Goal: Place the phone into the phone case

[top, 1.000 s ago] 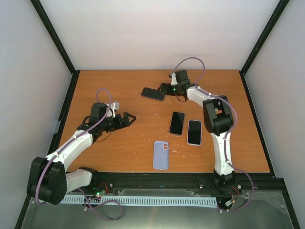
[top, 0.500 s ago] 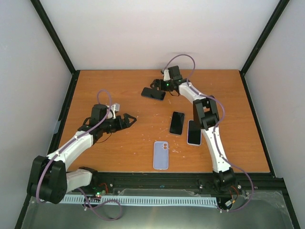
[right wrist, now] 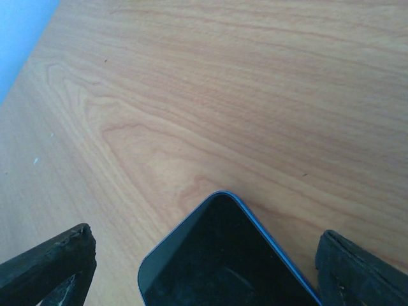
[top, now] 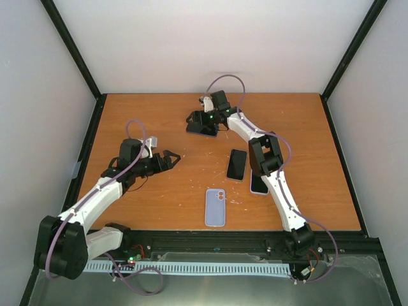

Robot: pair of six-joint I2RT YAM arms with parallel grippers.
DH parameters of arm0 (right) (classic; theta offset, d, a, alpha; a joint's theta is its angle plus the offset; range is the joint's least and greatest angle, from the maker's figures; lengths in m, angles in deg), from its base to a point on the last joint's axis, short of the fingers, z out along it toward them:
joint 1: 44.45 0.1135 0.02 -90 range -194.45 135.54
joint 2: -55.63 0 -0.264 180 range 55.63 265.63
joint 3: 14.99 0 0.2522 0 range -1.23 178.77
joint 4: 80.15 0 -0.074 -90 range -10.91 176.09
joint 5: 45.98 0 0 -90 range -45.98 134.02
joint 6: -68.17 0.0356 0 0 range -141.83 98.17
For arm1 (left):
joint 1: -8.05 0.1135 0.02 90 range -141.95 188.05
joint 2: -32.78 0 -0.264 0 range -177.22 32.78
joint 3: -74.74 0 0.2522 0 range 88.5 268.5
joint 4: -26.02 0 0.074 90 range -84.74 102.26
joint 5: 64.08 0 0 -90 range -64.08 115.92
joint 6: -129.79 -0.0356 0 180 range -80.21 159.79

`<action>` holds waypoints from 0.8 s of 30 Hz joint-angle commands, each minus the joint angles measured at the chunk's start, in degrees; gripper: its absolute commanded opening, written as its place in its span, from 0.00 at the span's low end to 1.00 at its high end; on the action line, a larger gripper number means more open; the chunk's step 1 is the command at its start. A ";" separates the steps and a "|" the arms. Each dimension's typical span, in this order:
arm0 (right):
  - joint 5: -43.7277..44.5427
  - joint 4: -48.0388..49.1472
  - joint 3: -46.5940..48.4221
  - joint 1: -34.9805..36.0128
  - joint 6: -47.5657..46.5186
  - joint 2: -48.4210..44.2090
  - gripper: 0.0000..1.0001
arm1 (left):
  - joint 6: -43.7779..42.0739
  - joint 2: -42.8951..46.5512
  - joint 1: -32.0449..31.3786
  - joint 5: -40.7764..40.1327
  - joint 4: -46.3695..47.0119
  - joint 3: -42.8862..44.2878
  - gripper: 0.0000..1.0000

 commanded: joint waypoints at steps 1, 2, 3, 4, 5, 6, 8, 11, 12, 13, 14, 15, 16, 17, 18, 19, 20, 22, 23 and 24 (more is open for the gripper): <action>-4.00 -8.67 -3.70 1.52 -3.29 0.02 0.92 | 0.46 1.96 0.27 -2.88 -2.92 2.99 0.99; -4.09 -9.30 -4.50 1.94 -4.11 -0.51 0.92 | 0.65 2.20 0.28 -3.00 -3.01 3.08 0.99; -4.41 -9.84 -5.54 2.26 -4.93 -1.14 0.91 | 0.84 2.32 0.29 -2.96 -2.97 3.14 0.99; -5.32 -10.09 -6.78 2.73 -5.70 -1.95 0.91 | 0.94 2.51 0.33 -2.90 -3.03 3.21 1.00; -6.22 -10.32 -8.15 3.16 -6.72 -2.77 0.91 | 1.08 2.63 0.29 -2.76 -3.19 3.24 0.99; -7.01 -10.79 -9.78 3.86 -7.77 -3.54 0.91 | 1.05 2.69 0.29 -2.84 -3.40 3.36 1.00; -8.20 -11.68 -12.84 4.93 -10.25 -5.16 0.91 | 1.17 2.89 0.29 -3.10 -3.90 3.42 0.99; -9.38 -12.39 -16.30 6.31 -12.90 -7.00 0.90 | 1.39 3.55 0.31 -3.25 -4.61 3.60 1.00; -9.93 -12.37 -17.31 6.66 -13.50 -7.60 0.90 | 1.44 3.80 0.29 -3.36 -4.82 3.70 0.99; -10.81 -12.14 -18.46 6.94 -14.25 -8.29 0.90 | 1.52 4.23 0.29 -3.75 -5.20 3.79 1.00; -11.58 -11.89 -19.57 7.20 -14.62 -8.75 0.89 | 1.56 4.57 0.31 -4.15 -5.80 3.91 0.99; -12.26 -11.74 -20.44 7.51 -15.03 -9.09 0.89 | 1.65 5.02 0.29 -4.46 -6.14 4.00 0.99; -12.73 -11.72 -21.24 7.81 -15.46 -9.42 0.88 | 1.77 5.42 0.29 -4.75 -6.42 4.01 0.99; -13.15 -11.83 -21.93 8.16 -15.86 -9.72 0.88 | 1.90 5.86 0.29 -4.98 -6.70 3.99 1.00; -13.74 -12.01 -22.48 8.51 -16.45 -9.99 0.88 | 2.00 6.29 0.29 -5.11 -6.85 4.01 1.00; -14.22 -12.50 -22.98 8.97 -17.15 -10.30 0.88 | 2.01 6.61 0.29 -5.33 -7.04 4.01 1.00; -14.50 -13.22 -23.18 9.49 -17.99 -10.51 0.88 | 1.94 6.87 0.24 -5.42 -7.25 4.01 0.99; -14.83 -15.75 -23.46 10.73 -19.94 -10.97 0.88 | 1.64 7.13 0.28 -6.25 -7.94 4.15 1.00; -14.92 -16.51 -23.88 11.18 -20.82 -11.33 0.87 | 1.47 7.14 0.29 -6.62 -8.25 4.19 0.99; -15.01 -16.73 -24.83 11.58 -21.27 -11.96 0.87 | 1.28 7.06 0.29 -7.02 -8.44 4.13 1.00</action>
